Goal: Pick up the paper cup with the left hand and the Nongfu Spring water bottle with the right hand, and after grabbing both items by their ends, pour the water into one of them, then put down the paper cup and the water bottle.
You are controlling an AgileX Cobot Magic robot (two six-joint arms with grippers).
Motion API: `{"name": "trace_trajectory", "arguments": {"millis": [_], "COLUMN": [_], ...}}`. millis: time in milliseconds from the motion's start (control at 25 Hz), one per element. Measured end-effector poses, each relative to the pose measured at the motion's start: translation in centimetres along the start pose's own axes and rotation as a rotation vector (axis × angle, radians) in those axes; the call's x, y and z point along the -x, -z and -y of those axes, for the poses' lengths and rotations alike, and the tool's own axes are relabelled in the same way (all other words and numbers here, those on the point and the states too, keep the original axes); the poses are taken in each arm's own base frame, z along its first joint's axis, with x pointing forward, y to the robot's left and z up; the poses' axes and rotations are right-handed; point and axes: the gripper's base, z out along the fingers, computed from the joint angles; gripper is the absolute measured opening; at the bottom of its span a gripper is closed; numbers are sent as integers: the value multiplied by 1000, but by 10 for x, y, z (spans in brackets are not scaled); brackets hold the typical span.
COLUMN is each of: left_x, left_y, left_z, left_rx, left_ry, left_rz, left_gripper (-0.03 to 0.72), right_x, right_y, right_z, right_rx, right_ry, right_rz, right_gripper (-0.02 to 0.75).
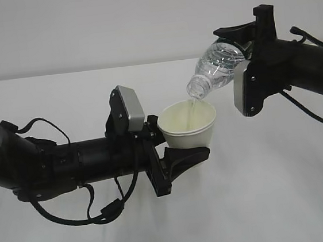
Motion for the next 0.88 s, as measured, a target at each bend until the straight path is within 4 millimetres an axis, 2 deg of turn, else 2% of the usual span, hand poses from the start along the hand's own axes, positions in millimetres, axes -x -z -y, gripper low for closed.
{"name": "trace_trajectory", "arguments": {"millis": [880], "left_x": [0], "left_y": [0], "left_z": [0], "left_rx": [-2], "left_ry": [-1], "left_rz": [-1], "left_gripper": [440], "right_x": [0], "right_y": [-1], "right_z": [2], "right_rx": [-6], "right_ry": [7], "right_rz": [3], "right_gripper": [447]}}
